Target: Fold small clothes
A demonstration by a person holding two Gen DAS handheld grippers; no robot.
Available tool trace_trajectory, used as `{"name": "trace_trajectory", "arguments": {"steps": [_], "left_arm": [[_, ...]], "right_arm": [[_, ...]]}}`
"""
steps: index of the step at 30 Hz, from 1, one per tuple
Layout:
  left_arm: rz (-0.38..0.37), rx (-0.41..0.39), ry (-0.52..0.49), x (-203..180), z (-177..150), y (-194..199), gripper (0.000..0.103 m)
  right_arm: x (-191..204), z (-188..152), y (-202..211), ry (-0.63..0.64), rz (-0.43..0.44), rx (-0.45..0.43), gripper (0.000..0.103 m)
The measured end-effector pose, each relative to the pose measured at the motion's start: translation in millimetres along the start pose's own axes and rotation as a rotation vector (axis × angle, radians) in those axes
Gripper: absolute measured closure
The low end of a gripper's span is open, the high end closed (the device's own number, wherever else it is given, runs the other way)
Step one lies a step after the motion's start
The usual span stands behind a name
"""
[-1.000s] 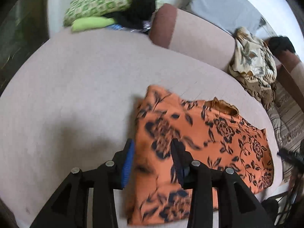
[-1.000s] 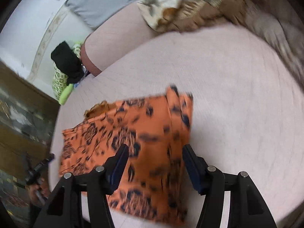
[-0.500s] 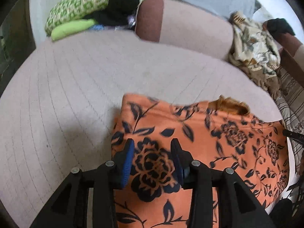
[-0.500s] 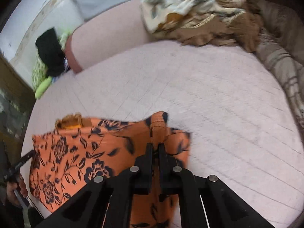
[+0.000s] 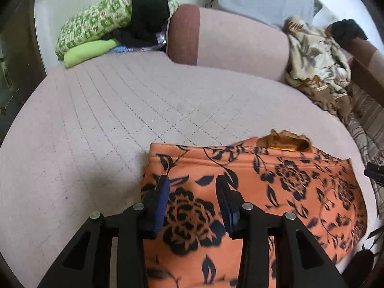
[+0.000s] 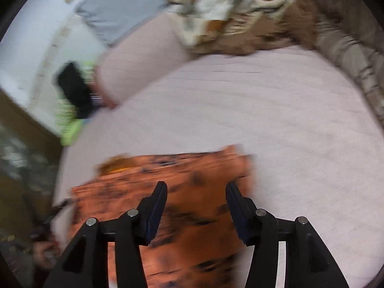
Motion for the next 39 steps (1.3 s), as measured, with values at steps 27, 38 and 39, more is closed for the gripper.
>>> {"name": "trace_trajectory", "arguments": {"steps": [27, 38, 39], "left_arm": [[-0.075, 0.051, 0.07, -50.1, -97.3, 49.1, 0.04], [-0.026, 0.066, 0.013, -60.0, -98.0, 38.7, 0.04], [-0.012, 0.099, 0.01, -57.9, -101.5, 29.0, 0.04]], "right_arm": [[-55.1, -168.4, -3.0, -0.76, 0.274, 0.013, 0.033], [-58.2, -170.6, -2.7, -0.596, 0.088, 0.05, 0.085], [-54.8, -166.4, -1.3, -0.583, 0.094, 0.043, 0.084]]}}
Point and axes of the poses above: each gripper's, at about its wrist camera, not at the fingertips, and y roughly against the way its jaws point, x to its left, z to its top, the point moved 5 cm from there along -y, roughly the way its jaws point, and after that the axes turned 5 degrees about -z, right-handed, at the moved point
